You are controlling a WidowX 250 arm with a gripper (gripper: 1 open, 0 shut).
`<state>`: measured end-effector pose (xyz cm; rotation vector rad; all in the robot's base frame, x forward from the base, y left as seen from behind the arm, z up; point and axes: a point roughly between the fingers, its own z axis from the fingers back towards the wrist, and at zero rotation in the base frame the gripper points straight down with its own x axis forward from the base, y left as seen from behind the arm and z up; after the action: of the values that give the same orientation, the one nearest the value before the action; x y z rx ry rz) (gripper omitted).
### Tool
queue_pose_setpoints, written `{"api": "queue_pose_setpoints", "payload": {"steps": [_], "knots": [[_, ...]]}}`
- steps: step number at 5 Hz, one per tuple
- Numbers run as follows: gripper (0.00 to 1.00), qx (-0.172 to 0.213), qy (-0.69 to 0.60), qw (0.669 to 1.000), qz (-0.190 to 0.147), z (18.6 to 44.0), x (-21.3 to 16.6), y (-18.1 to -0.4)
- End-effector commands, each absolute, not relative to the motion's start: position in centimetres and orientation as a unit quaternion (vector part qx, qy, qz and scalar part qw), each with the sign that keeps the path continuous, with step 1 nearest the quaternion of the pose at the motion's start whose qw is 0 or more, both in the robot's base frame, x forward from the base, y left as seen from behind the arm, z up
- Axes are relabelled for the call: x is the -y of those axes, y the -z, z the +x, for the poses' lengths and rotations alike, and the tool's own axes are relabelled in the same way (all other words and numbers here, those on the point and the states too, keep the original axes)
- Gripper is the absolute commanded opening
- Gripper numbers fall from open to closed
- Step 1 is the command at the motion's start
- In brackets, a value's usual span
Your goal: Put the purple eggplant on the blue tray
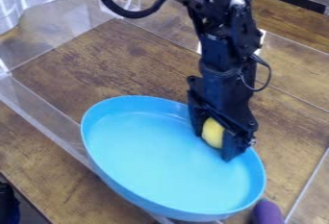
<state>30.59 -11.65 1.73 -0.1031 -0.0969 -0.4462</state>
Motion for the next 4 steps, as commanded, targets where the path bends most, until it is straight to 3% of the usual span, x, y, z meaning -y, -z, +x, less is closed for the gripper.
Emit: {"api": "queue_pose_setpoints", "payload": {"steps": [1,4], "knots": [[0.00,0.001,0.259,0.965,-0.049,27.57,12.76,0.09],[0.00,-0.006,0.268,0.962,-0.050,27.03,12.95,-0.32]]}}
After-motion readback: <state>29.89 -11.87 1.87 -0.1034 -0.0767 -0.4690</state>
